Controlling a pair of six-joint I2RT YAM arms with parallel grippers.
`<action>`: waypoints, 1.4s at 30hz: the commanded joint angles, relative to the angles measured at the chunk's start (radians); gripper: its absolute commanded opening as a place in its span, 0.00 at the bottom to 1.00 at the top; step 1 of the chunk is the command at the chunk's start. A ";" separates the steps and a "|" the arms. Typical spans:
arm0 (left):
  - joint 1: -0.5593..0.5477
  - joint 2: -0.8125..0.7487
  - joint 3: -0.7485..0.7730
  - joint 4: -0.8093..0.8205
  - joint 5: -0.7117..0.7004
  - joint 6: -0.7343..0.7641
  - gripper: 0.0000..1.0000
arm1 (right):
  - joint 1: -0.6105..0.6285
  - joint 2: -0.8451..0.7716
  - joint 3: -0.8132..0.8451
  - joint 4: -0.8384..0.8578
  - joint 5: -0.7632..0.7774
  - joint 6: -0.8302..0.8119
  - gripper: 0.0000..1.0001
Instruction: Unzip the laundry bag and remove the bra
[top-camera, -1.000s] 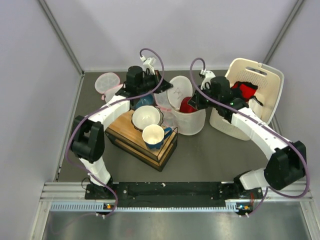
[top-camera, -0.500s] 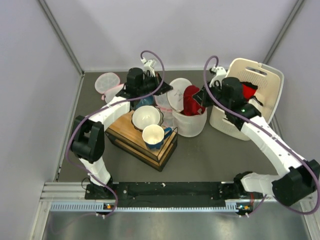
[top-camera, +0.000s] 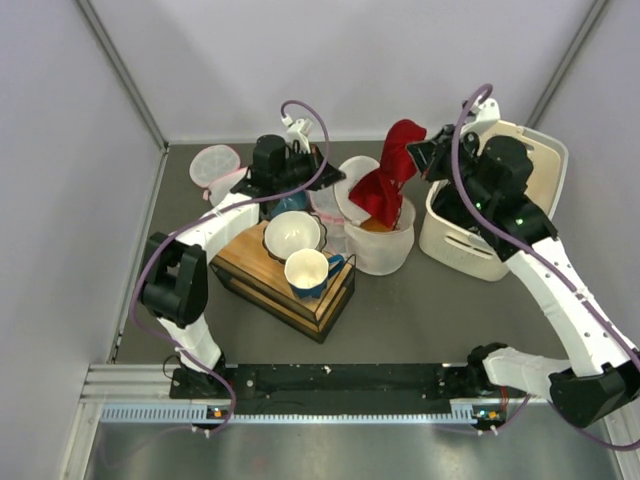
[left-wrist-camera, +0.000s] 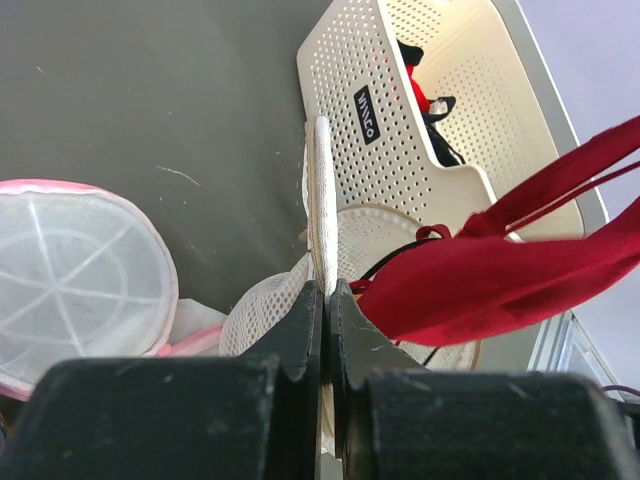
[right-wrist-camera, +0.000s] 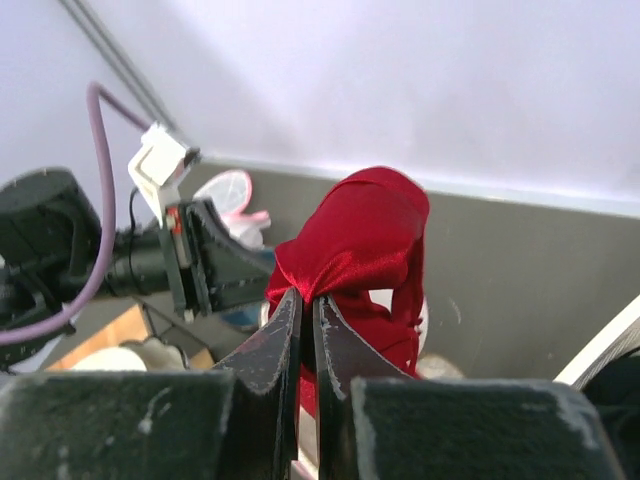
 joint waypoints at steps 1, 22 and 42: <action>-0.002 -0.068 -0.007 0.006 0.014 0.014 0.00 | -0.055 -0.003 0.120 0.071 0.013 0.010 0.00; -0.002 -0.097 -0.065 0.032 0.030 -0.006 0.00 | -0.156 -0.032 0.223 0.100 0.124 0.009 0.00; -0.002 -0.099 -0.065 -0.005 0.008 0.016 0.00 | -0.389 -0.009 0.453 0.087 0.117 0.098 0.00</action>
